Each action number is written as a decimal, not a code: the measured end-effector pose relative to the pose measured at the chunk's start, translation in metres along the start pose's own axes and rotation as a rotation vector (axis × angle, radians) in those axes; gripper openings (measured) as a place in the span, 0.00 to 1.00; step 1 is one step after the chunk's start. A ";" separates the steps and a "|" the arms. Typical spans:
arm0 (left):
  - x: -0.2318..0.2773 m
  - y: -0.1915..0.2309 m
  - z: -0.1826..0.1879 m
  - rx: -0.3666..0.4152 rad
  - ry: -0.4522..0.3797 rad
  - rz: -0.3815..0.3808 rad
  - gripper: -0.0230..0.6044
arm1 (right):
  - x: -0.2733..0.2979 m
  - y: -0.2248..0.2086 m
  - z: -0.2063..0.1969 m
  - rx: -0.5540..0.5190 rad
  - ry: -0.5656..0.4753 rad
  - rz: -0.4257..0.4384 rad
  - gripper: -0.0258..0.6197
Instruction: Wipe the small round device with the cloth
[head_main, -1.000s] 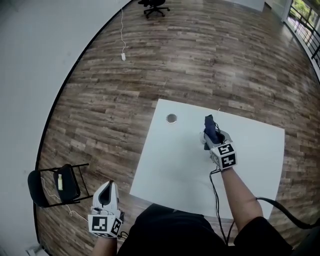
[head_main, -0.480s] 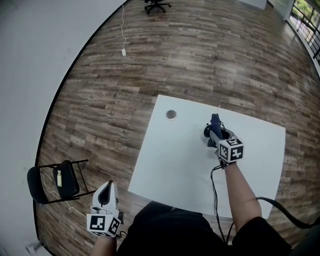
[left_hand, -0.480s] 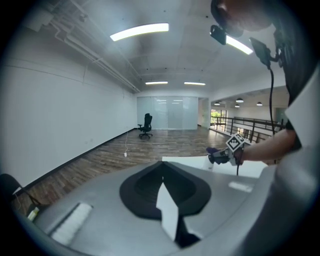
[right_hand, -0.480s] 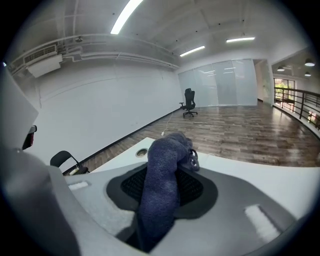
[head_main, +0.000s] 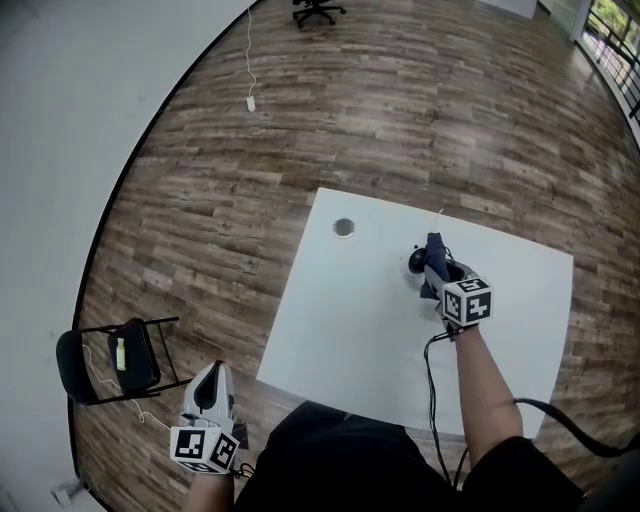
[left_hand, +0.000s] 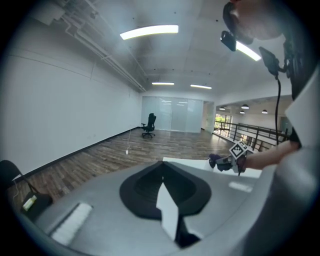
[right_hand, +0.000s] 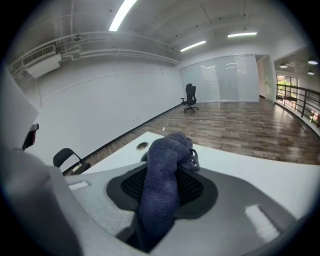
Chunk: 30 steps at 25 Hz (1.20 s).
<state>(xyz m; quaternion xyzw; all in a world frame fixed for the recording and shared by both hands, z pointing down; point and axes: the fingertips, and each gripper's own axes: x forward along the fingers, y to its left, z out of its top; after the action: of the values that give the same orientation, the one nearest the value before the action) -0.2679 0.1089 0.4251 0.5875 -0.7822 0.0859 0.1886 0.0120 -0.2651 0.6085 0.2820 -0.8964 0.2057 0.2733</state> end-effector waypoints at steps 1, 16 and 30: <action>0.000 0.000 -0.001 -0.010 0.001 0.001 0.05 | 0.000 -0.001 -0.005 -0.013 0.018 -0.004 0.24; -0.001 -0.008 -0.011 -0.013 0.021 -0.039 0.05 | 0.013 0.059 -0.108 0.029 0.247 0.183 0.24; 0.016 -0.021 0.007 -0.021 -0.031 -0.070 0.05 | 0.002 -0.007 0.037 -0.149 0.009 -0.056 0.24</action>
<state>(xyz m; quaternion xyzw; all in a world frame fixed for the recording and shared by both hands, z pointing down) -0.2530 0.0854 0.4232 0.6138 -0.7649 0.0618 0.1856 0.0011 -0.2901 0.5831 0.2850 -0.8997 0.1319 0.3033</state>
